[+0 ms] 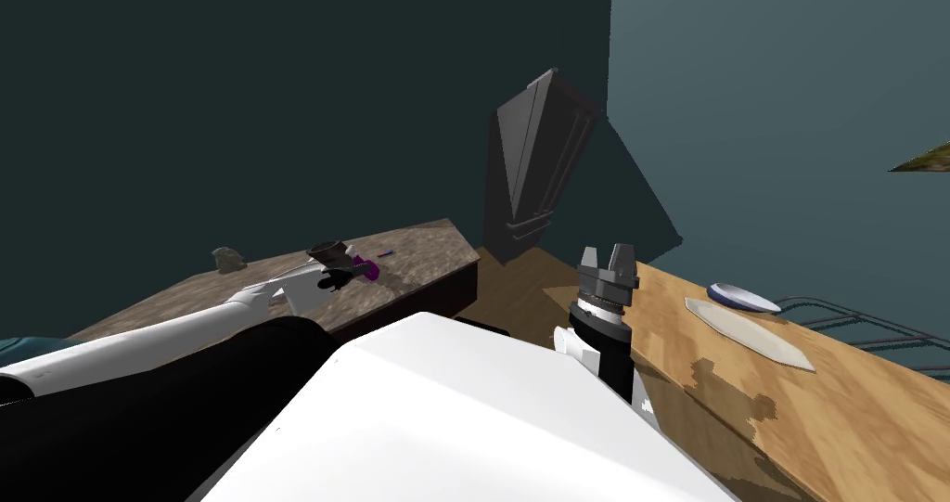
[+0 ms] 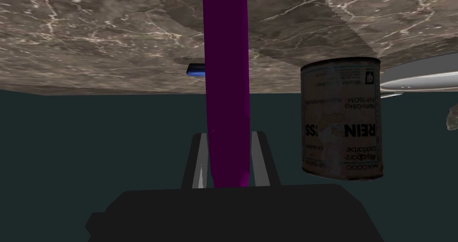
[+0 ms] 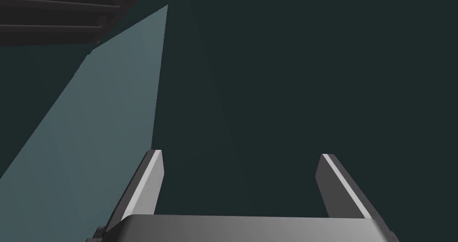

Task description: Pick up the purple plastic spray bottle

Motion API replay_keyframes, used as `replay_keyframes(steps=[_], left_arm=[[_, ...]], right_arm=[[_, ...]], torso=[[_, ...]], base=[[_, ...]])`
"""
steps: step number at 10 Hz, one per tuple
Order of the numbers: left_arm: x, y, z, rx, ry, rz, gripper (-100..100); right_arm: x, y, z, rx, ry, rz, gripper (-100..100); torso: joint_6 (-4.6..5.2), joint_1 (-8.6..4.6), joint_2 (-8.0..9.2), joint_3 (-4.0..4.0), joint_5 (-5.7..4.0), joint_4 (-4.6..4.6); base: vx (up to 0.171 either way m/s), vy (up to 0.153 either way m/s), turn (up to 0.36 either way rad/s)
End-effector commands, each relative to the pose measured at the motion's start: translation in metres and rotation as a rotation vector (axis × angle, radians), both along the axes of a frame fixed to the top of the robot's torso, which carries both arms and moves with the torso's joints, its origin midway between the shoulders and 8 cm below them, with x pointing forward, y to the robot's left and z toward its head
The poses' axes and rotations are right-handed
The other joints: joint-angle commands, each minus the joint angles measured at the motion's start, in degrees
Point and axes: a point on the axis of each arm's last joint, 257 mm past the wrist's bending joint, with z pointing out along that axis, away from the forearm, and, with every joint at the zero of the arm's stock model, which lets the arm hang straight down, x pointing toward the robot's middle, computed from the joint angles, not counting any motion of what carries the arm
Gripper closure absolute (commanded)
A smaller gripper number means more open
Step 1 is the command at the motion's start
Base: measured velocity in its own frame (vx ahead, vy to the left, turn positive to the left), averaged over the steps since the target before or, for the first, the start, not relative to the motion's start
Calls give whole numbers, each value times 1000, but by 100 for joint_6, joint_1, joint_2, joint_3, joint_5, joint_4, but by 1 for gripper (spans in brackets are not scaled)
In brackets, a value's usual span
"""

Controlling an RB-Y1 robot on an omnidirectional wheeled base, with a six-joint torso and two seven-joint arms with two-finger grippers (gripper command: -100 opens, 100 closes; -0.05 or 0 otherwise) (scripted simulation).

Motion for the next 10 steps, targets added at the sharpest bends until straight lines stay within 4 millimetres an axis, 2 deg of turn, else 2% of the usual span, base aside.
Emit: replay_keyframes(steps=[1, 3, 4, 5, 7, 8, 10], left_arm=[[11, -10, 7, 18, 7, -18, 100], [23, -33, 6, -3, -2, -54, 100], [27, -35, 13, 26, 14, -54, 100], [31, -45, 13, 20, 14, -64, 100], [40, -63, 13, 1, 3, -100, 100], [45, -69, 20, 25, 17, -109, 100], [53, -91, 21, 9, 10, -140, 100]], right_arm=[[0, 0, 0, 0, 0, 0, 0], [0, 0, 0, 0, 0, 0, 0], [0, 0, 0, 0, 0, 0, 0], [0, 0, 0, 0, 0, 0, 0], [0, 0, 0, 0, 0, 0, 0], [0, 0, 0, 0, 0, 0, 0], [0, 0, 0, 0, 0, 0, 0]], torso=[[0, 0, 0, 0, 0, 0], [-10, 18, -1, -1, 1, -1], [3, 8, -2, -2, 2, -1], [-20, 11, -1, 0, -5, 0], [2, 7, 0, 0, -1, 0], [4, -2, 0, 0, -3, 0], [-11, 10, 0, 0, -5, -1]], base=[[25, 51, 249], [26, 45, 102], [28, 41, 241], [33, 48, 171], [9, 23, -17], [29, 43, 240], [29, 38, 115]])
